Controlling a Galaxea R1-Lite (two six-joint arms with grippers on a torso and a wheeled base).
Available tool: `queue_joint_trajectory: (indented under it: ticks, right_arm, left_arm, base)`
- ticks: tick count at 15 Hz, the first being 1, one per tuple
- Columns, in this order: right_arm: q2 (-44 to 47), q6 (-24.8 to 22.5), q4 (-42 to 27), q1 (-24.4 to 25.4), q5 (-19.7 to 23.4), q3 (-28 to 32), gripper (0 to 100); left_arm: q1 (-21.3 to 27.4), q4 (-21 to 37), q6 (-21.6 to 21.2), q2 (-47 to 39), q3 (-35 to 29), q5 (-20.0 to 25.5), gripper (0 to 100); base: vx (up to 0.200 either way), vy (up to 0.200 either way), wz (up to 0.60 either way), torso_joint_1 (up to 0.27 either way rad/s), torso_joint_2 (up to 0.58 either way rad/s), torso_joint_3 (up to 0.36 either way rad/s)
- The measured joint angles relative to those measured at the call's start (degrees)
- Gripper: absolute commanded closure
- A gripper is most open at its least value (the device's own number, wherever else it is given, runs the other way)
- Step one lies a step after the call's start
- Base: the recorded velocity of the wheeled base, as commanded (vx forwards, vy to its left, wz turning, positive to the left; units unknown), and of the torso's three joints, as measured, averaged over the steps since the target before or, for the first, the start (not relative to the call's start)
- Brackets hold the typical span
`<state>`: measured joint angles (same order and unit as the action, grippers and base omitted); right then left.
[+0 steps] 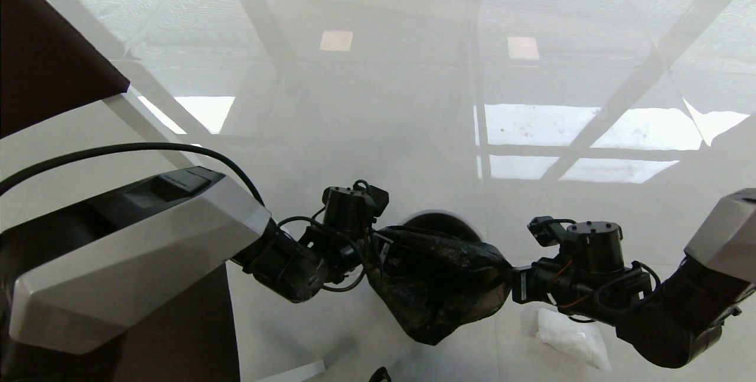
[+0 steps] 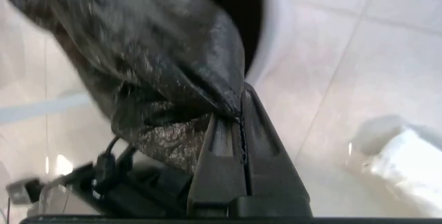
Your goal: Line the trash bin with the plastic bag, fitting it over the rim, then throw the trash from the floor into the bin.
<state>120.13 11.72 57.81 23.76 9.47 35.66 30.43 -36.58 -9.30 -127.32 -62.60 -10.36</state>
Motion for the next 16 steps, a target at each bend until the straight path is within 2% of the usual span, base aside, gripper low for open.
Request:
queue_joint_trajectory:
  ticks: [4, 7, 11, 16]
  right_arm:
    - [3.7, -0.1, 5.9, -1.6, 0.0, 2.5, 100]
    - [4.8, -0.1, 5.1, -4.5, 0.1, 5.6, 100]
    - [5.7, -0.1, 1.3, -7.3, 3.7, 9.0, 100]
    - [7.7, -0.4, 1.1, -7.4, 5.4, 6.2, 100]
  left_arm:
    - [-0.8, -1.0, 0.1, -2.1, -3.0, -0.2, 100]
    - [-1.0, -1.5, 0.2, -3.2, -5.9, -0.2, 100]
    - [-1.0, -1.5, 0.3, -4.4, -8.8, -0.1, 100]
    - [-0.9, -1.5, 0.3, -5.3, -8.4, -0.1, 100]
  base:
    - [0.000, 0.000, 0.00, 0.000, 0.00, 0.000]
    - [0.000, 0.000, 0.00, 0.000, 0.00, 0.000]
    - [0.000, 0.000, 0.00, 0.000, 0.00, 0.000]
    - [0.000, 0.000, 0.00, 0.000, 0.00, 0.000]
